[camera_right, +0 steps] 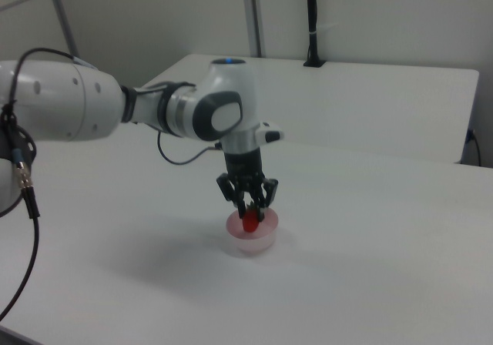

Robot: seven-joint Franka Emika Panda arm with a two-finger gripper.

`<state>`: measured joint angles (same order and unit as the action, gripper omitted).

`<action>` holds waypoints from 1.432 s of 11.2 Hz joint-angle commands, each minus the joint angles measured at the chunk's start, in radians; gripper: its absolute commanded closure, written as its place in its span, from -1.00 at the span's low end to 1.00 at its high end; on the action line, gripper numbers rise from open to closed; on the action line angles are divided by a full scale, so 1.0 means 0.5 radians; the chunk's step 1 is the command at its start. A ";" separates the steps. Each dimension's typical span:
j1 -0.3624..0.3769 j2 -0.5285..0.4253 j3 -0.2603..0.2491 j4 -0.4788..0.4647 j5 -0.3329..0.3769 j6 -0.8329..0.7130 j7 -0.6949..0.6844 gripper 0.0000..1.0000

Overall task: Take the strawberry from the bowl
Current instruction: 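Lift the strawberry out of the bowl and carry it aside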

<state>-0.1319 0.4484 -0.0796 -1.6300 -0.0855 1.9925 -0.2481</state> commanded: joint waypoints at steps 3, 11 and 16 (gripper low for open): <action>0.058 -0.191 0.272 0.026 0.015 -0.218 0.372 0.32; 0.365 0.051 0.365 -0.007 -0.206 -0.018 0.972 -0.07; 0.396 -0.371 0.365 -0.020 -0.185 -0.410 0.858 -1.00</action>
<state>0.0470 0.4036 0.1114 -1.6023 -0.1790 1.8801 0.2025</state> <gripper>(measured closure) 0.238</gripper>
